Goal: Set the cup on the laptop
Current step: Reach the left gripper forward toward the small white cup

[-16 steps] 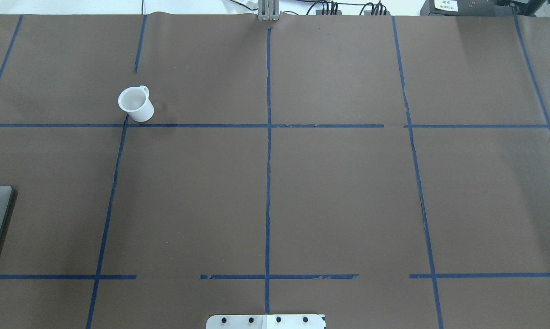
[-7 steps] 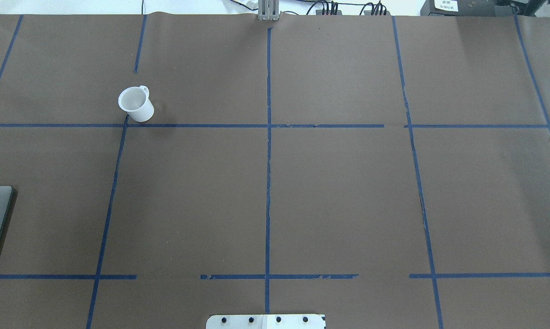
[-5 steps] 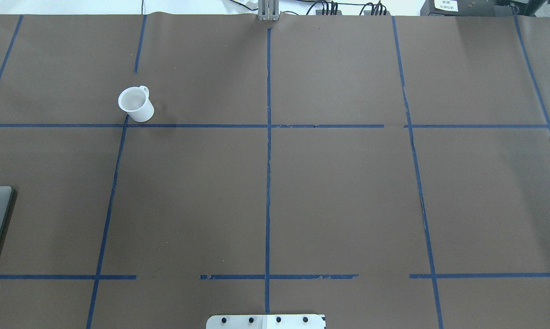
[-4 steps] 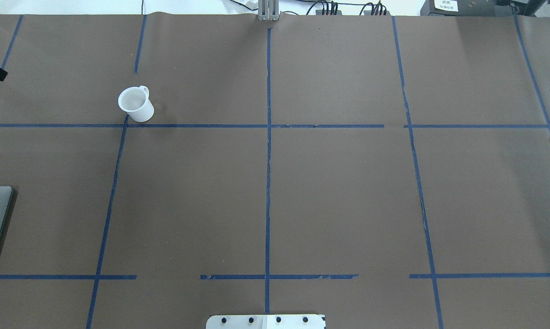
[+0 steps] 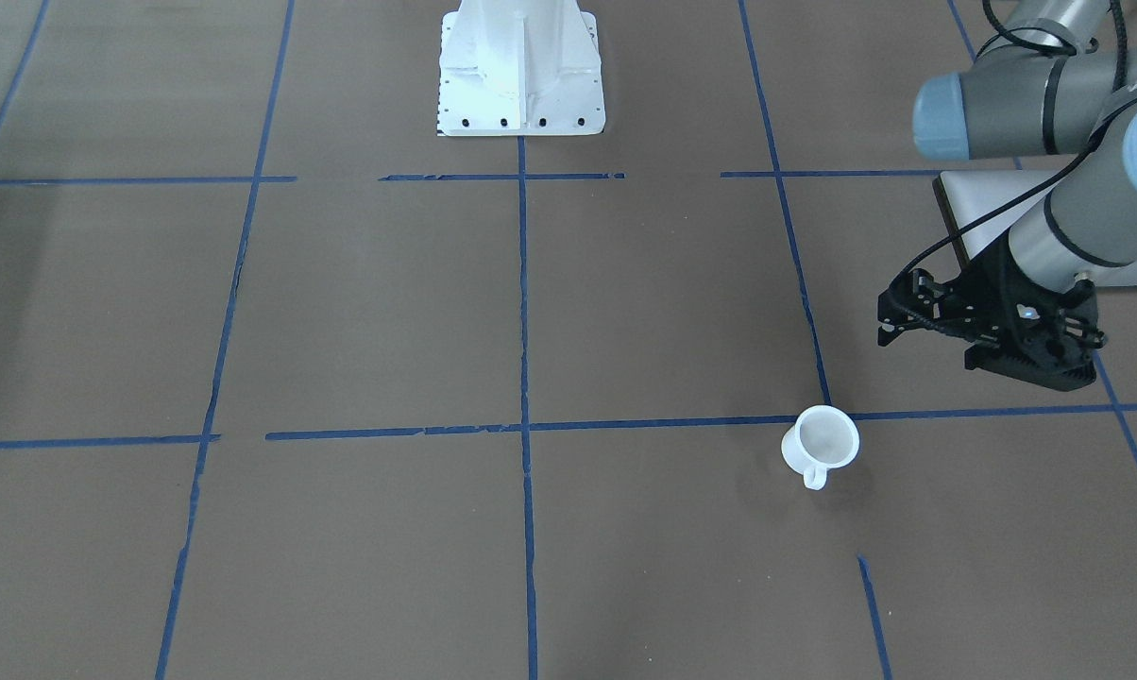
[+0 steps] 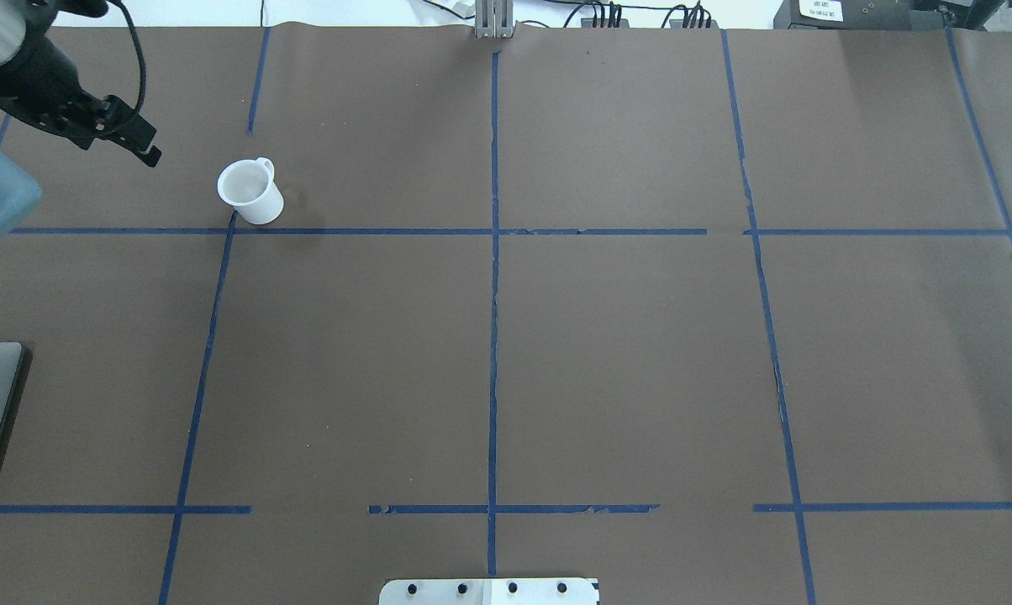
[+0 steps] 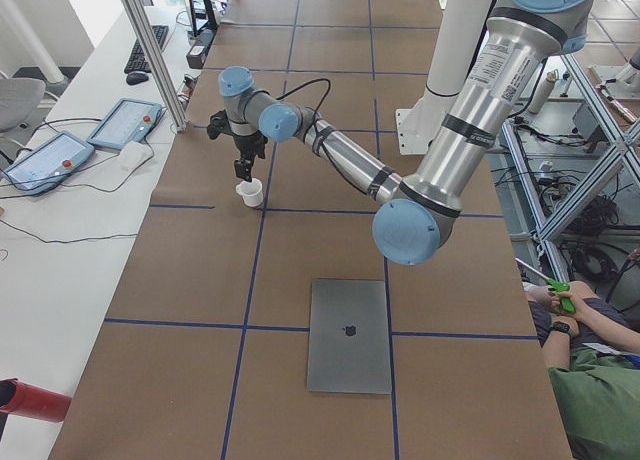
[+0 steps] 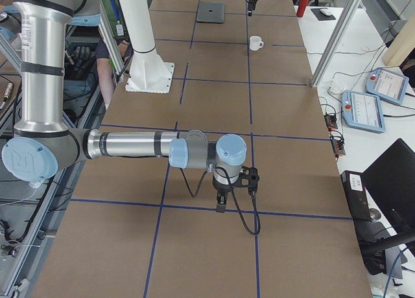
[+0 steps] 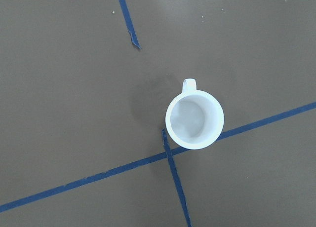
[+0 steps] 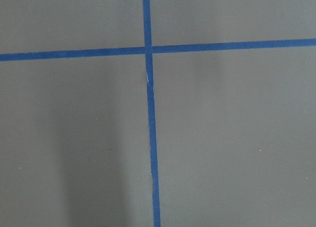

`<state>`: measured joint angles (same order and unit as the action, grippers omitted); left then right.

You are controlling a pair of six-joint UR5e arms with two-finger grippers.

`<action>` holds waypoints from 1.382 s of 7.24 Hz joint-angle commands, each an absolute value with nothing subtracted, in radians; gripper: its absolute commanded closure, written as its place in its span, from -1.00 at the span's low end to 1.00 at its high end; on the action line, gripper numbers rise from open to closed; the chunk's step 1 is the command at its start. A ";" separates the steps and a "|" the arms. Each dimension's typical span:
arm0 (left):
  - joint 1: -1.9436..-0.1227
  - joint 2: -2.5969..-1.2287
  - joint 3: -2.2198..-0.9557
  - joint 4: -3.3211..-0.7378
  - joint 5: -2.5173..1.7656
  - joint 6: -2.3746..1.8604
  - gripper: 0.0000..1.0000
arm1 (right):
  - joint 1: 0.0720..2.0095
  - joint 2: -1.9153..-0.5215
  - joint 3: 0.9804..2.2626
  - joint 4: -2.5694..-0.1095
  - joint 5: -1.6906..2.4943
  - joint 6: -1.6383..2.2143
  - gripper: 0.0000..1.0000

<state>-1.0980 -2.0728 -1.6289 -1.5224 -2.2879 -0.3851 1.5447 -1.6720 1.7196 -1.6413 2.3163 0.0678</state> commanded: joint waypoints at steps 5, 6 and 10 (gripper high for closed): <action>-1.011 -2.250 -1.229 -1.854 -2.204 -0.624 -1.00 | 1.545 -1.672 1.720 -1.641 2.316 0.067 -1.00; -0.990 -2.266 -1.176 -1.894 -2.203 -0.646 -1.00 | 1.545 -1.672 1.720 -1.641 2.316 0.067 -1.00; -0.968 -2.303 -1.034 -1.989 -2.203 -0.649 -0.92 | 1.545 -1.672 1.720 -1.641 2.316 0.067 -1.00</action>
<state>-0.9743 -2.3007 -1.0674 -1.9557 -2.2029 -0.6467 1.5447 -1.6720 1.7196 -1.6414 2.3163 0.0679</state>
